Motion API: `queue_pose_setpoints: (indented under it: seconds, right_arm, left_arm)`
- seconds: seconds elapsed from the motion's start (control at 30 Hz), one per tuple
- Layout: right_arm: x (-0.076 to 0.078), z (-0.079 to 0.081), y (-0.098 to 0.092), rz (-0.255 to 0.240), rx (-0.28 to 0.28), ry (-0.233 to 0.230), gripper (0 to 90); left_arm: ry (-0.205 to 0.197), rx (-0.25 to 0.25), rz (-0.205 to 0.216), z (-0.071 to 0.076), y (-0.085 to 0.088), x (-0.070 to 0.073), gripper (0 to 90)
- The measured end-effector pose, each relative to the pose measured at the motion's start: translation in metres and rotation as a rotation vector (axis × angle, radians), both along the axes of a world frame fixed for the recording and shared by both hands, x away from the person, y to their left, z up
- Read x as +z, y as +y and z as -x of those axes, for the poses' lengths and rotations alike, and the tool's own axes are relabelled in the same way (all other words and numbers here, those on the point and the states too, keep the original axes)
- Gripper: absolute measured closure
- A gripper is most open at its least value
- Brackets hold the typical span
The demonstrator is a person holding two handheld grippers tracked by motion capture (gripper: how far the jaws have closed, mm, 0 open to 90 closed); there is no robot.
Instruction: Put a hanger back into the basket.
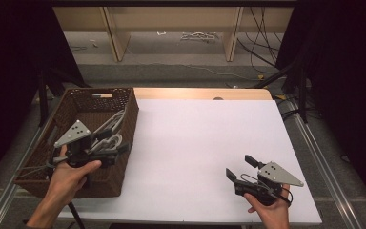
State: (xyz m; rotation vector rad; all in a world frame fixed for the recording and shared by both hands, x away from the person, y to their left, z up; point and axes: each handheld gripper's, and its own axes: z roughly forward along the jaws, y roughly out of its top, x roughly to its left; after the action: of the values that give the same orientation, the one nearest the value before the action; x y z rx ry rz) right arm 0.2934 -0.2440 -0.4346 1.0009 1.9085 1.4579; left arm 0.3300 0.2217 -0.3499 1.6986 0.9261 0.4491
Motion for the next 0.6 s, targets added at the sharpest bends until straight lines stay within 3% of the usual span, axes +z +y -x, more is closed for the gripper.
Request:
queue_pose_setpoints:
  seconds: [0.6]
  right_arm:
    - [0.002, 0.003, 0.003, -0.004, 0.003, -0.010, 20.1]
  left_arm:
    - [-0.050, -0.076, 0.028, 0.014, -0.032, -0.018, 16.0]
